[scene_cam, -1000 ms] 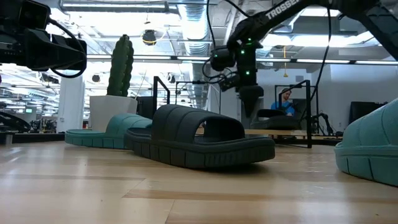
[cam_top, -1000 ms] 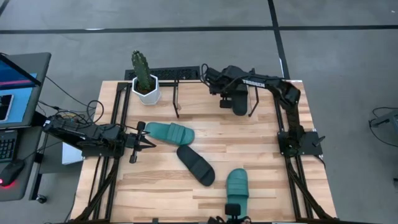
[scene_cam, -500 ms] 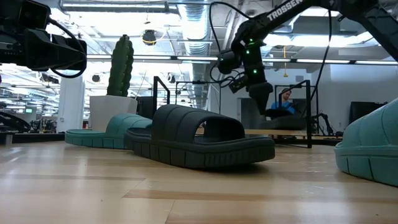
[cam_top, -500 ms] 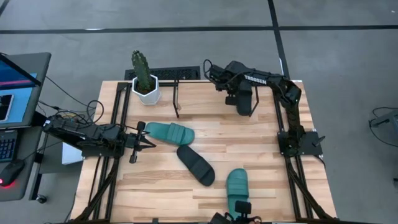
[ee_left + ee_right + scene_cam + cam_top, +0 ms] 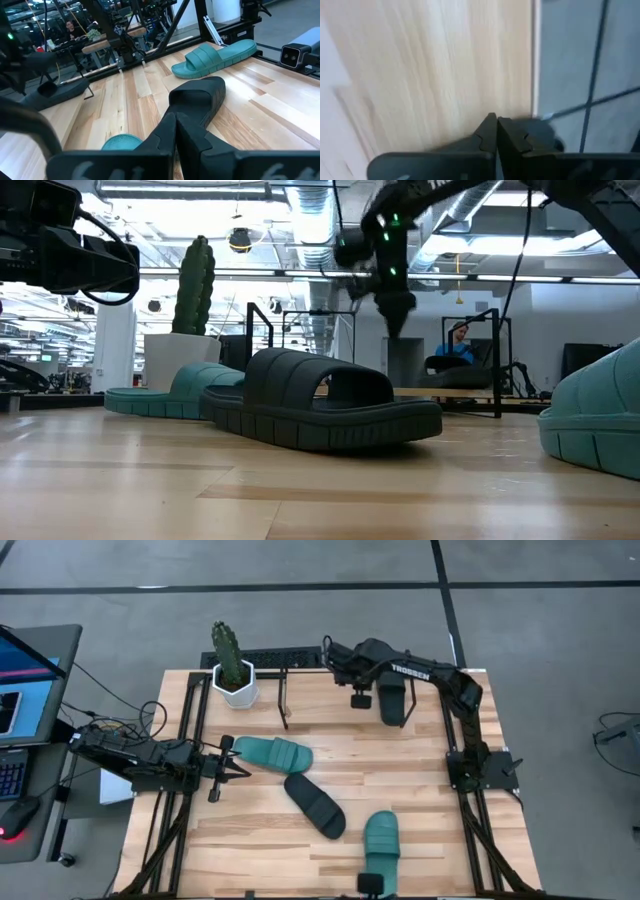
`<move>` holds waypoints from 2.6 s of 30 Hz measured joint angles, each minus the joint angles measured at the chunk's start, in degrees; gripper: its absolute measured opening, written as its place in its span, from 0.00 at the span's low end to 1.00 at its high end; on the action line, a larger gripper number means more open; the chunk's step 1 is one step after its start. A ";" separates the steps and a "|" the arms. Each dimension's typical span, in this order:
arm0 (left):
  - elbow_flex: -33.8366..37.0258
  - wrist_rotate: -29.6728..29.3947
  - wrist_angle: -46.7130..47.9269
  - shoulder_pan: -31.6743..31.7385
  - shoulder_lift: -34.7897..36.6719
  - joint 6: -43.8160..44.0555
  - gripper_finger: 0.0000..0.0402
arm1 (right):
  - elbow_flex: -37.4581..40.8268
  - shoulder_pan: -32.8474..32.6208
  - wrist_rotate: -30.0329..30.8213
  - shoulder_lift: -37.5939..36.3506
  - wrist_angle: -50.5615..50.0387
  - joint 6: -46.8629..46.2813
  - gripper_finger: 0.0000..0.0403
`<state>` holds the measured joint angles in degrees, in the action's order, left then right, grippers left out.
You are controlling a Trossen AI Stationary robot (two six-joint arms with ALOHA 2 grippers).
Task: Pick and place slides into the shelf
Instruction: Put the black slide on the shelf
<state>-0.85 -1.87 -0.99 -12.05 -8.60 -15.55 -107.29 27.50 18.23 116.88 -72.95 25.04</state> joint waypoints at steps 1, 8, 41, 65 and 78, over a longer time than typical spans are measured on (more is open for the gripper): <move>0.00 0.00 0.00 0.00 0.00 -0.11 0.00 | -1.48 -0.94 -0.01 -0.11 0.21 -0.04 0.00; 0.00 0.00 0.00 0.00 -0.02 -0.11 0.00 | -1.46 -8.52 -6.94 -10.86 15.19 -0.56 0.00; -0.12 0.00 0.26 0.00 -0.02 17.28 0.00 | 68.30 -55.48 25.94 -46.31 82.30 -23.59 0.00; -0.08 -1.63 -7.10 0.00 0.00 23.65 0.00 | 68.26 -62.40 33.03 -46.28 75.71 -41.45 0.00; -0.10 -8.10 -13.42 -0.04 -0.02 33.12 0.00 | 67.61 -61.77 32.63 -36.85 71.45 -51.84 0.00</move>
<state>-0.95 -9.97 -14.41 -12.10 -8.62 17.57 -39.68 -34.27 50.86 80.03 -1.50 -26.80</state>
